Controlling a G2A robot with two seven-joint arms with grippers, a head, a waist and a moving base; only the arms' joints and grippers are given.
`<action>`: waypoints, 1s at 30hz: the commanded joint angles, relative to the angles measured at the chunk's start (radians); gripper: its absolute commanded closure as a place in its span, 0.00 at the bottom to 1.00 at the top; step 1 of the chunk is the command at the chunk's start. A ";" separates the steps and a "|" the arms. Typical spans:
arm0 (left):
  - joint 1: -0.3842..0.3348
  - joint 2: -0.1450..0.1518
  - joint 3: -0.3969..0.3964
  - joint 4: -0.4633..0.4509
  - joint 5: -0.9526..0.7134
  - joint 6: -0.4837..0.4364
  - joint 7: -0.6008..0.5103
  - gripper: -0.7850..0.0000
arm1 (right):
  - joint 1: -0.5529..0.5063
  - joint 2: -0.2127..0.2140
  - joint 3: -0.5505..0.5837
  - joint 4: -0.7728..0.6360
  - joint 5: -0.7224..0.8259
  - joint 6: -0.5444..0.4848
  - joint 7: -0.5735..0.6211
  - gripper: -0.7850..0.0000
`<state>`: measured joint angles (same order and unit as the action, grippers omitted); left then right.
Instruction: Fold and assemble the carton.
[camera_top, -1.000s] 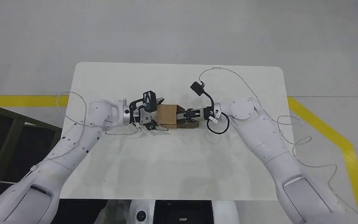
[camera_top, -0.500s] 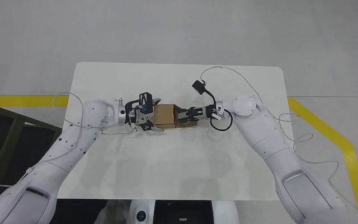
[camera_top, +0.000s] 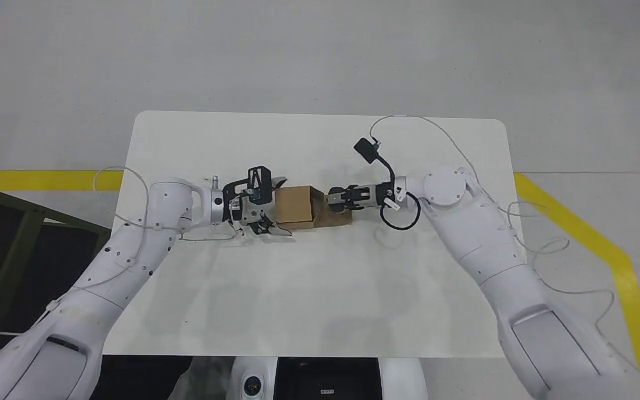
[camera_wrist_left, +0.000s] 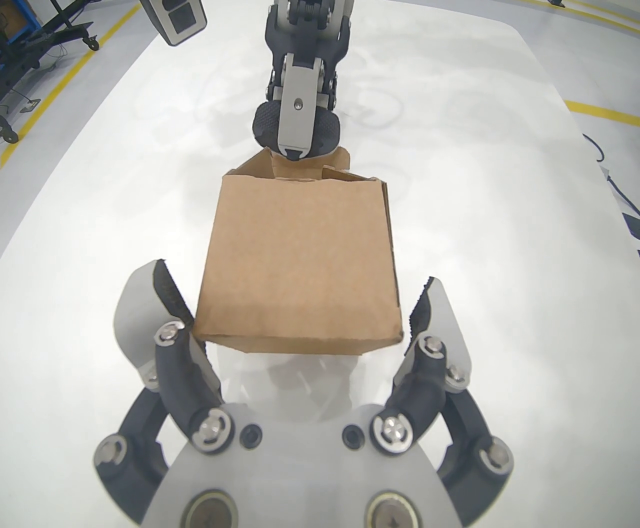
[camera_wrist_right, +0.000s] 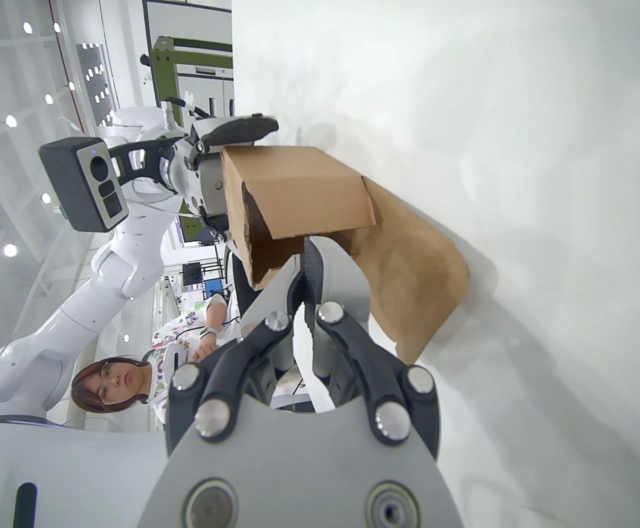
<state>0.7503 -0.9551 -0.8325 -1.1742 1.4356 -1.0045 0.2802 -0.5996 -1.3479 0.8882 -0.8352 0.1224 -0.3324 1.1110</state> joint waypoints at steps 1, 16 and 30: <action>0.001 0.000 -0.003 0.003 -0.002 0.001 -0.002 0.00 | 0.014 -0.011 -0.017 0.020 0.011 -0.009 -0.007 1.00; -0.002 -0.011 -0.011 0.018 -0.020 -0.002 -0.023 0.00 | 0.074 -0.087 -0.121 0.118 0.103 -0.067 0.064 1.00; -0.003 -0.017 -0.022 0.031 -0.008 -0.003 -0.020 0.00 | 0.086 -0.056 -0.052 0.138 0.118 -0.071 0.131 1.00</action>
<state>0.7463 -0.9719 -0.8544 -1.1429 1.4267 -1.0077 0.2604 -0.5105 -1.4074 0.8298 -0.6940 0.2458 -0.4061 1.2497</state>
